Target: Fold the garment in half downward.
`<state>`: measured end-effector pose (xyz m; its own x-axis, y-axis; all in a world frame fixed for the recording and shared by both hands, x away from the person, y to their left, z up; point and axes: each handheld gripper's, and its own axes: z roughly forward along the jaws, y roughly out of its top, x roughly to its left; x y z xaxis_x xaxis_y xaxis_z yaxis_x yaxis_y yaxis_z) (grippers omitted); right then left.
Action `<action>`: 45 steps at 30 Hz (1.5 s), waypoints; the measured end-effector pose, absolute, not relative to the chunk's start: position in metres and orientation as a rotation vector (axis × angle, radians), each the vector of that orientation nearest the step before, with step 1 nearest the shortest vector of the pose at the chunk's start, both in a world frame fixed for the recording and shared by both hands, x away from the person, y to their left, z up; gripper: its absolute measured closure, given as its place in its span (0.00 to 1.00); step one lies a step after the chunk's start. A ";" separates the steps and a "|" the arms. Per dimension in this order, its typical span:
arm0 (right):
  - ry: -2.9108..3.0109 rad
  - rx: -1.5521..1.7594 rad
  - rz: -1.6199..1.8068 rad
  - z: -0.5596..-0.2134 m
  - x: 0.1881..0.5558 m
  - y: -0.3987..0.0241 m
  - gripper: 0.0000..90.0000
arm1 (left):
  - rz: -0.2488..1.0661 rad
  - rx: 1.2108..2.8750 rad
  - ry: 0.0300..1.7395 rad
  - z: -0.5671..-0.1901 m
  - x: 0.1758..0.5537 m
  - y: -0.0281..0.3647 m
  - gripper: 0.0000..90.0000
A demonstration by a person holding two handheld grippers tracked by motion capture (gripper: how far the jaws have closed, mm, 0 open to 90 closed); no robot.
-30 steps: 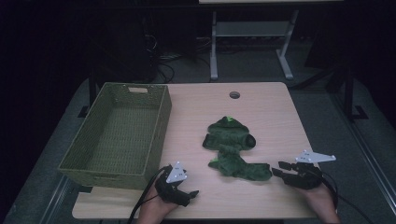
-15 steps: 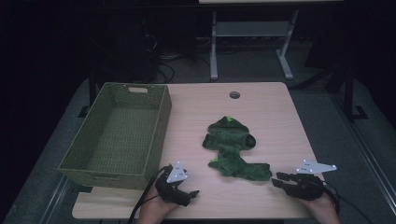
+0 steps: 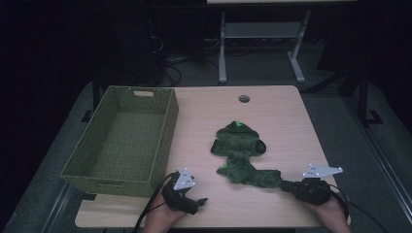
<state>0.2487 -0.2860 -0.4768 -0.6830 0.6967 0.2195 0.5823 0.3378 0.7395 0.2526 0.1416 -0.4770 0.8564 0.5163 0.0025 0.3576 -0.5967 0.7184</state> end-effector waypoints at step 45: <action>2.506 0.727 1.465 -0.418 0.289 -0.206 0.96 | 0.266 2.270 0.637 -0.477 0.252 0.141 0.15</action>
